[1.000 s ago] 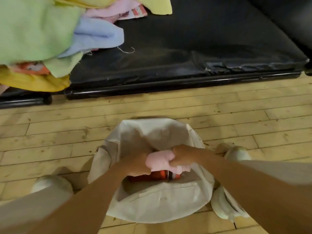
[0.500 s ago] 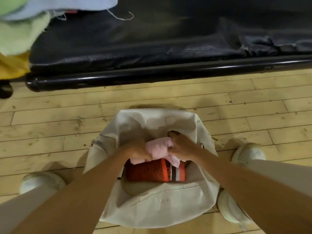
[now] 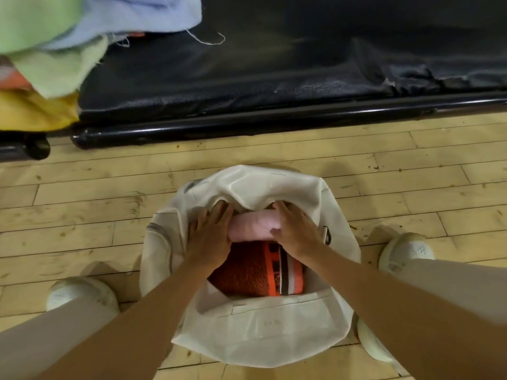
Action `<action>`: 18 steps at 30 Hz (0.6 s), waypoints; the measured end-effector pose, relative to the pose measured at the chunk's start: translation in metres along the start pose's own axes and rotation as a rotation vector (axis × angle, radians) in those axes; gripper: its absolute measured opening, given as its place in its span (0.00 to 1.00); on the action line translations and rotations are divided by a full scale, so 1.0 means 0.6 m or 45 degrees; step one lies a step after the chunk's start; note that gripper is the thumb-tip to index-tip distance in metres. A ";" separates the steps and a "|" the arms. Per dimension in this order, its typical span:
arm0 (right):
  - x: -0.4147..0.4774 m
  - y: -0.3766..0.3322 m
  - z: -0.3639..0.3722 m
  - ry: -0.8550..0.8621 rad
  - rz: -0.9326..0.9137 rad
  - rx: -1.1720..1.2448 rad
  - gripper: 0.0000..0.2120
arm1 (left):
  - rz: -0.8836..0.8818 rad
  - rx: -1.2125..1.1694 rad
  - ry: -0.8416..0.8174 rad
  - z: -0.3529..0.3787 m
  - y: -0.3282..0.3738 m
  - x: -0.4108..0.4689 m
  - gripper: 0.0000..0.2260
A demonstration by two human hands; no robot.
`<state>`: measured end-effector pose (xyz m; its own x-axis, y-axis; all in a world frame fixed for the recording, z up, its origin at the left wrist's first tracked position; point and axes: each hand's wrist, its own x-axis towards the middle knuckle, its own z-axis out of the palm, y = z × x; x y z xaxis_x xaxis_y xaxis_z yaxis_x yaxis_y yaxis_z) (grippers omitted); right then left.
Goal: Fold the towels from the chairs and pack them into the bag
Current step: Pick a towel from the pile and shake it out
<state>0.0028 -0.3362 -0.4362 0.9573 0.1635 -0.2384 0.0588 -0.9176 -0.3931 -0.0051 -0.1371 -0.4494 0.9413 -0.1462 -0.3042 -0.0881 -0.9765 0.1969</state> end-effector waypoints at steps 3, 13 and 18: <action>-0.007 0.012 0.017 -0.038 -0.094 -0.098 0.25 | -0.011 0.025 -0.068 0.010 -0.004 0.005 0.31; -0.048 -0.025 -0.095 -0.274 -0.219 -0.622 0.15 | 0.266 -0.063 -0.639 -0.144 0.018 0.000 0.20; -0.066 -0.059 -0.223 -0.351 -0.433 -0.643 0.14 | 0.386 -0.069 -0.565 -0.323 0.063 -0.051 0.17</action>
<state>0.0007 -0.3588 -0.2941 0.7585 0.4988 -0.4194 0.5340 -0.8446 -0.0387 0.0260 -0.1388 -0.2522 0.6469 -0.4850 -0.5885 -0.3066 -0.8720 0.3816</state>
